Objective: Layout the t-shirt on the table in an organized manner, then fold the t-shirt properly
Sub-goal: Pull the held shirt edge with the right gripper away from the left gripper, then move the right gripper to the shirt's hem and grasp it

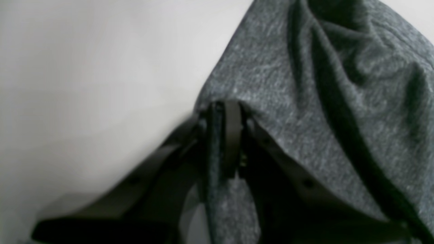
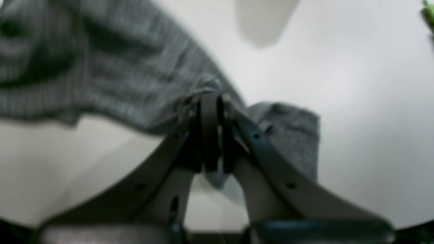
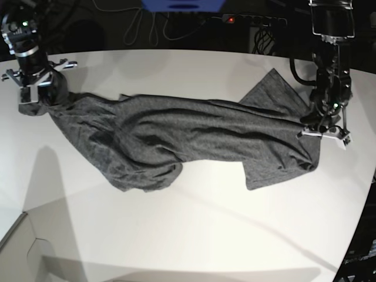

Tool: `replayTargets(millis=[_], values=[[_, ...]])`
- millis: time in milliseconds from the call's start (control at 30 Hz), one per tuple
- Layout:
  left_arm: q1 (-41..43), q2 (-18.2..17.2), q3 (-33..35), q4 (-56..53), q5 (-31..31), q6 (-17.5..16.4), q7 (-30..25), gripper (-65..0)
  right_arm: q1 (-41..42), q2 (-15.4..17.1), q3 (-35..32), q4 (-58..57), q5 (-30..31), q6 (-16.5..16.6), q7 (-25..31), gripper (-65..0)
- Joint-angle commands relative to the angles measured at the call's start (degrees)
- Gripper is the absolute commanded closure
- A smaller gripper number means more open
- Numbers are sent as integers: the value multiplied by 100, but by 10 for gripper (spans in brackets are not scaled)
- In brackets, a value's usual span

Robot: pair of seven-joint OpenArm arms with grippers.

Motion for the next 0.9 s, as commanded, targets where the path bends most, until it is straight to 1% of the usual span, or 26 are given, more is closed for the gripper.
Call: replayTargets(millis=[0, 100, 167, 200, 267, 333, 367, 433, 500, 567, 667, 733, 767, 833, 867], values=[[-65, -85, -42, 116, 24, 38, -119, -66, 1, 48, -94, 79, -135, -21, 162, -22], [-65, -85, -42, 283, 15, 38, -119, -66, 1, 48, -393, 52, -741, -21, -22, -100], [-4, -85, -51, 564, 15, 38, -83, -66, 1, 48, -437, 70, -838, -21, -93, -131], [67, -85, -51, 784, 15, 38, -92, -66, 36, 48, -340, 96, -803, -21, -66, -139], [198, -85, -130, 1223, -46, 38, -75, -66, 89, 48, -24, 167, -539, -21, -66, -141], [330, -67, -288, 1575, -327, 38, -75, -66, 230, 40, 302, 237, -187, -21, -84, -142], [357, 3, -350, 1698, -530, 38, -66, -66, 309, 40, 478, 237, -38, -21, -84, -143], [392, 91, -376, 1777, -697, 38, -66, -66, 476, 40, 689, 237, 147, -21, -93, -143], [374, 179, -314, 1645, -653, 38, -66, -66, 661, 48, 856, 237, 200, -21, -93, -143], [348, 373, -314, 1303, -565, 38, -66, -66, 828, 48, 891, 237, 182, -21, -93, -144], [322, 531, -314, 731, -222, 38, -83, -66, 1091, 75, 829, 220, 173, -21, -93, -144], [251, 531, -314, 406, 68, 38, -92, -66, 1390, 75, 820, 211, 156, -21, -101, -144], [251, 522, -314, 239, 200, 38, -92, -66, 1549, 75, 750, 193, 59, -21, -101, -144], [251, 504, -367, -16, 402, 29, -110, -66, 1883, 75, 398, 44, -266, -21, -101, -144], [251, 416, -367, -86, 490, 29, -110, -66, 2050, 75, 214, -88, -504, -21, -101, -144]])
